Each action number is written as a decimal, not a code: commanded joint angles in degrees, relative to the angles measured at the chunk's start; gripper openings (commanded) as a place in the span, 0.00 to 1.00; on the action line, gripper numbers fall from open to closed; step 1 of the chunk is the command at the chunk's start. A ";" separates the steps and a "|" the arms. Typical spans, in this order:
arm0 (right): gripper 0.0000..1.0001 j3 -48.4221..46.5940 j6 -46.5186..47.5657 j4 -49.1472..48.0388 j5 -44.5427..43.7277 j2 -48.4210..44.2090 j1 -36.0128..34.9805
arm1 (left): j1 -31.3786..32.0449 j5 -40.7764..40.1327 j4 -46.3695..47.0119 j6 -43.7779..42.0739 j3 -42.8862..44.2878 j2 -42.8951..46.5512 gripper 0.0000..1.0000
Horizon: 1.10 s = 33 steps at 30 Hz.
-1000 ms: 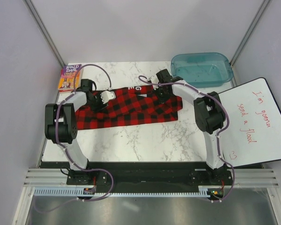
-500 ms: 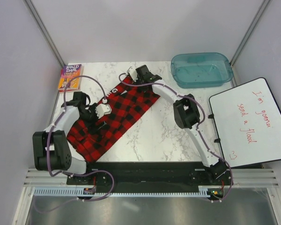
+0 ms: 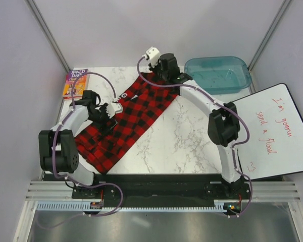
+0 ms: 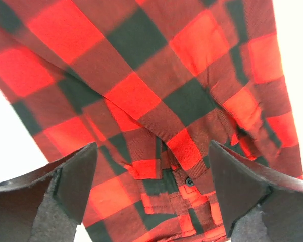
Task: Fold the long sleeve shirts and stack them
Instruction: Fold the shirt
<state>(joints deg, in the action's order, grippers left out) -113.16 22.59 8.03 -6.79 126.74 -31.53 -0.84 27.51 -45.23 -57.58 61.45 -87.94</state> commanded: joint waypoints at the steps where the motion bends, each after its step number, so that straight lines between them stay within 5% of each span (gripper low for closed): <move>1: 0.27 3.65 -6.41 4.93 2.56 -7.64 0.76 | 2.68 -9.11 2.70 -2.45 -0.46 -3.54 0.89; 4: 0.25 4.62 -11.40 13.02 6.59 -8.96 2.69 | 6.19 -13.60 2.52 -3.15 -1.85 -5.84 0.80; 11: 0.22 9.62 -13.89 21.85 12.32 -12.03 7.44 | 17.43 -18.45 2.61 0.53 -4.59 -11.62 0.80; 20: 0.20 5.77 -11.34 28.17 13.12 -9.15 12.28 | 31.24 -8.19 -0.90 21.16 15.25 -26.04 0.80; 25: 0.20 2.60 -9.94 29.23 15.48 -6.25 12.37 | 32.13 3.93 -4.07 29.18 29.07 -28.26 0.84; 29: 0.18 -0.47 -8.44 30.64 18.03 -0.90 10.79 | 28.80 11.33 -1.98 31.47 26.71 -16.52 0.99; 33: 0.17 -4.15 -5.02 31.25 17.25 4.21 6.75 | 22.83 16.33 -0.74 33.58 20.13 -6.82 0.99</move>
<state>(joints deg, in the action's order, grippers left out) -112.81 13.76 37.08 8.88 125.73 -20.62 27.94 33.61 -47.40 -29.52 85.01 -107.37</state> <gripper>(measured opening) 0.177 0.991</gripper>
